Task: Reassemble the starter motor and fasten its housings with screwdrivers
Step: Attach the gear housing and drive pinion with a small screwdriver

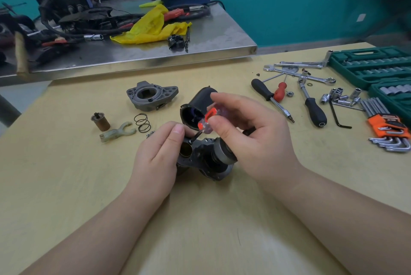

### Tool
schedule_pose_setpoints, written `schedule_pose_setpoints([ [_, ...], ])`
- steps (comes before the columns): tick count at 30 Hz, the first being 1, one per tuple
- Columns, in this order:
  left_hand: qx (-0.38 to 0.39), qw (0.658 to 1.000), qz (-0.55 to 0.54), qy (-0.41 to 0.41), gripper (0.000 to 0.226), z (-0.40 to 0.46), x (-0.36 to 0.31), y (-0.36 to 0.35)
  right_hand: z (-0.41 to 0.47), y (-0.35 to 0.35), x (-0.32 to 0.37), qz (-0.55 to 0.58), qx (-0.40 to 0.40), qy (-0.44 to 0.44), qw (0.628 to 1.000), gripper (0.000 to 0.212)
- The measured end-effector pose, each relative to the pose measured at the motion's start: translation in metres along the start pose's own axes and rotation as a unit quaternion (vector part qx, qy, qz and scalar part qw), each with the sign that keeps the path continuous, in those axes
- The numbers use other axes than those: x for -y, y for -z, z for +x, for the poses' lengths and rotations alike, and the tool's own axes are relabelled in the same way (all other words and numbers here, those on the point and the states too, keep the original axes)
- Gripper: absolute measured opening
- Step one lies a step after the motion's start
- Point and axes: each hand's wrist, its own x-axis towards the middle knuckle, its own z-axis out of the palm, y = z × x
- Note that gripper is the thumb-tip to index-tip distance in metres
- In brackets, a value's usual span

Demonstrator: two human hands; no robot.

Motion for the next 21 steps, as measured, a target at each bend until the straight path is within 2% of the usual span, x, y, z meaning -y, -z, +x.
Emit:
schedule_pose_setpoints([
  [4,-0.001,1.000,-0.001,0.000,0.032,-0.0001,-0.0002,-0.0003,0.0012,0.0006,0.0015,-0.012,-0.019,0.018,1.000,0.022],
  [9,-0.007,1.000,-0.003,-0.002,0.032,-0.0006,-0.0004,-0.0011,-0.0010,0.0014,-0.0008,-0.005,-0.002,0.007,1.000,0.028],
  [13,-0.002,1.000,0.001,-0.006,0.033,-0.0002,-0.0009,-0.0009,0.0012,-0.0009,-0.0008,-0.018,-0.021,0.021,0.999,0.025],
  [16,-0.001,1.000,0.004,-0.003,0.032,-0.0008,-0.0004,-0.0003,0.0002,0.0011,-0.0022,0.007,0.000,0.016,1.000,0.024],
  [21,-0.008,1.000,0.005,-0.003,0.031,-0.0001,-0.0007,-0.0014,0.0002,-0.0009,-0.0021,-0.032,-0.007,0.033,0.999,0.028],
])
